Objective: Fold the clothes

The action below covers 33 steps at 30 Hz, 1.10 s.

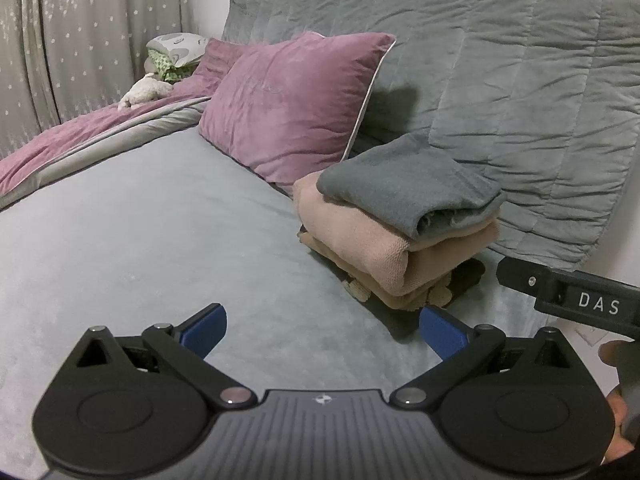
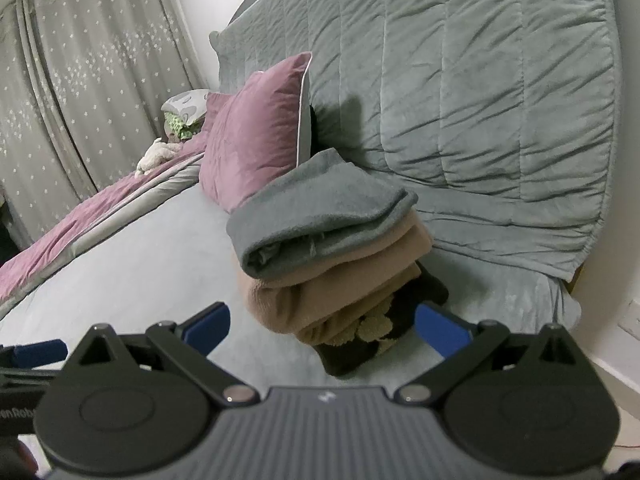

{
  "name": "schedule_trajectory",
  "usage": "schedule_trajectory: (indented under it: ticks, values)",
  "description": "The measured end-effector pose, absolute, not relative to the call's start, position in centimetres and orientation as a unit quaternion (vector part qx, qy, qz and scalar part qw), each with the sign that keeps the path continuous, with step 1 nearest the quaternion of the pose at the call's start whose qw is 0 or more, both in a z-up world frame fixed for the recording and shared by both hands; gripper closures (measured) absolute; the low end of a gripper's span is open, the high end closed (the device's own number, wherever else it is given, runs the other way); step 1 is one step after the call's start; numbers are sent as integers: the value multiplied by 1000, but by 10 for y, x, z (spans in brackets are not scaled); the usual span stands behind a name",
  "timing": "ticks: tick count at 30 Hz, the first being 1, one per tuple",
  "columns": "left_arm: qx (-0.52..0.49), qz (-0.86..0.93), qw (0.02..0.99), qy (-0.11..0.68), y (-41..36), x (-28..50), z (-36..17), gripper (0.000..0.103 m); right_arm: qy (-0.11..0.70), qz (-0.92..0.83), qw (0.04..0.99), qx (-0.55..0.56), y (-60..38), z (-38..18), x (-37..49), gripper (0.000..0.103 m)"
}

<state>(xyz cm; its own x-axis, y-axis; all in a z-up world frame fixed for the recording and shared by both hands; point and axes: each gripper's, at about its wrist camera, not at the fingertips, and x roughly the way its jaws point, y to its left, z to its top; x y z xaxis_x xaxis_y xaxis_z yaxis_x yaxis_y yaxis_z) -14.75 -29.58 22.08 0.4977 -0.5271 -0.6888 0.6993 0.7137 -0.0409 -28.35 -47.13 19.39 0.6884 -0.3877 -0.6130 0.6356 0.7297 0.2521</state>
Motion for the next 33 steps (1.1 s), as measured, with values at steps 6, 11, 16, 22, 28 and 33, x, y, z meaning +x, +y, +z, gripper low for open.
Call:
schedule_trajectory:
  ticks: [6,11,16,22,28,33]
  values:
    - [129,-354,857,351,-298,-149,221,0,271,-286,892,223,-469,195,-284,0]
    - [133,-353,857,351,-297,-149,220,0,272,-285,892,220,-468,196,-284,0]
    - [134,-353,857,351,-296,-149,220,0,274,-284,892,220,-467,195,-283,0]
    - [137,-352,857,351,-295,-149,220,0,278,-281,892,219,-465,194,-281,0]
    - [138,-352,856,353,-293,-149,219,0,279,-279,892,219,-462,195,-279,0]
    - [135,-351,856,355,-290,-148,221,0,279,-276,893,217,-460,196,-278,0]
